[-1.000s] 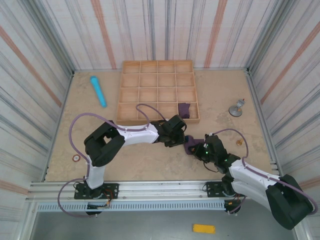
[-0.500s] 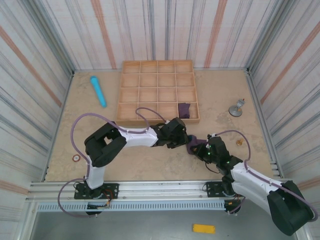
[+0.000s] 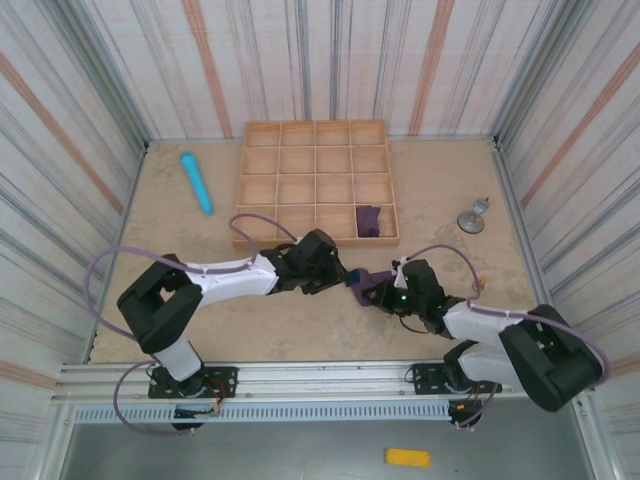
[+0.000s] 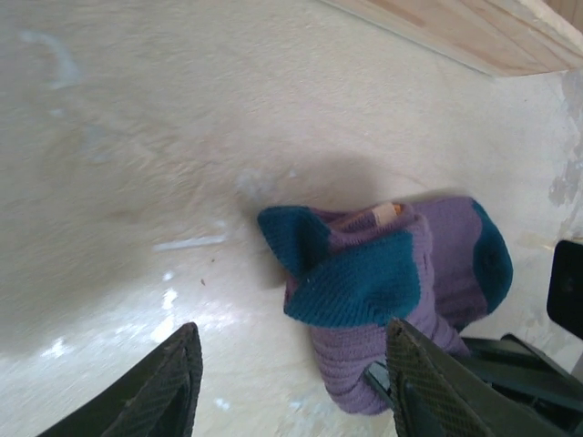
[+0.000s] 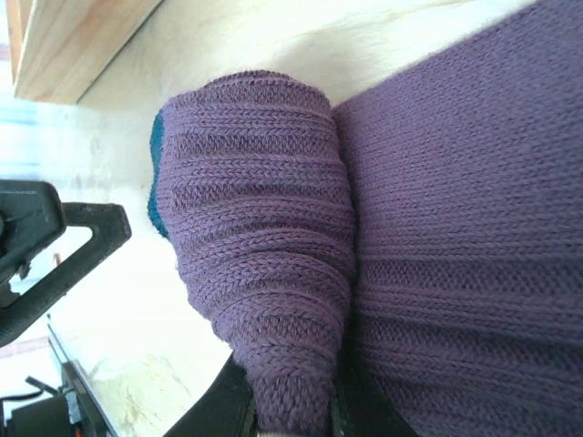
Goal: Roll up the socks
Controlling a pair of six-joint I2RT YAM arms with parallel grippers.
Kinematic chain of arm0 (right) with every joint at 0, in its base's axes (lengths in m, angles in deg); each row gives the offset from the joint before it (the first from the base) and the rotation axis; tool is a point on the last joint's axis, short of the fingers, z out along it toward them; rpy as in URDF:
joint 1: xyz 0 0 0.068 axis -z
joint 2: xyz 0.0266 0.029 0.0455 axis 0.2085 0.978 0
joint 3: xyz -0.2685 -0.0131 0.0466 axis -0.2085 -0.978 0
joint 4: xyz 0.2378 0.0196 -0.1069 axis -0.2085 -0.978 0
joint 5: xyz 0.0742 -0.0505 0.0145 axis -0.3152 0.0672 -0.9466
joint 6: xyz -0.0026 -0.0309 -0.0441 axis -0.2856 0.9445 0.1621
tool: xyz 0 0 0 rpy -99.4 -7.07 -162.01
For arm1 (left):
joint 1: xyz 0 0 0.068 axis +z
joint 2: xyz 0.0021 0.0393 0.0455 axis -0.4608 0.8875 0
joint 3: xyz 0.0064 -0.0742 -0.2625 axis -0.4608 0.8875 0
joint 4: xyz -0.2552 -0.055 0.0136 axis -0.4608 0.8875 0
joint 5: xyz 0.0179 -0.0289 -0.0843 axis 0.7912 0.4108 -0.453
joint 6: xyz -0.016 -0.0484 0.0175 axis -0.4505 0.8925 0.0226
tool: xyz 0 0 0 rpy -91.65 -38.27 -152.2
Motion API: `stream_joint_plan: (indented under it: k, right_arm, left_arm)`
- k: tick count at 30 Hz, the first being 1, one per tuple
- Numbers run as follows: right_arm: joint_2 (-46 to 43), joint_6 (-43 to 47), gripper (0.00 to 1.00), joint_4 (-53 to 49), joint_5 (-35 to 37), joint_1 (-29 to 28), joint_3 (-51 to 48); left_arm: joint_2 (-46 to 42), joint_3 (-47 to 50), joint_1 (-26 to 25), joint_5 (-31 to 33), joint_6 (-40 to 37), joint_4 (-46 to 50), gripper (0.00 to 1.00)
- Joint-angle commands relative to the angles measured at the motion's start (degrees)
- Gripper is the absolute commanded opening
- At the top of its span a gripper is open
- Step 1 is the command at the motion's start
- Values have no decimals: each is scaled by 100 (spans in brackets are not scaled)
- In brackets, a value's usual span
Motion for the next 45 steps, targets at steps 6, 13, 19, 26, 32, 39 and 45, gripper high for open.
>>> stream_joint_plan:
  k: [6, 13, 19, 26, 32, 39, 45]
  right_arm:
    - [1968, 505, 0, 1062, -1260, -256, 980]
    - [3219, 540, 0, 1545, -2264, -332, 1901]
    - [3074, 643, 0, 1072, -2265, -373, 1963]
    - [3141, 619, 0, 1003, -2111, -508, 1886]
    - [3126, 621, 0, 980, -2099, -483, 1866]
    - [3274, 563, 0, 1214, -2287, -468, 1886]
    - [3377, 525, 0, 1454, -2535, -483, 1901]
  left_arm:
    - [-641, 597, 80, 210, 83, 530, 55]
    - [-1046, 1083, 158, 543, 435, 669, 55]
    - [-1170, 1302, 324, 790, 624, 569, 54]
    - [-925, 1135, 389, 744, 541, 40, 56]
    - [-552, 1124, 384, 682, 821, -402, 56]
    - [-131, 1347, 375, 636, 1229, -1314, 54]
    - [37, 1537, 375, 870, 1328, -1799, 50]
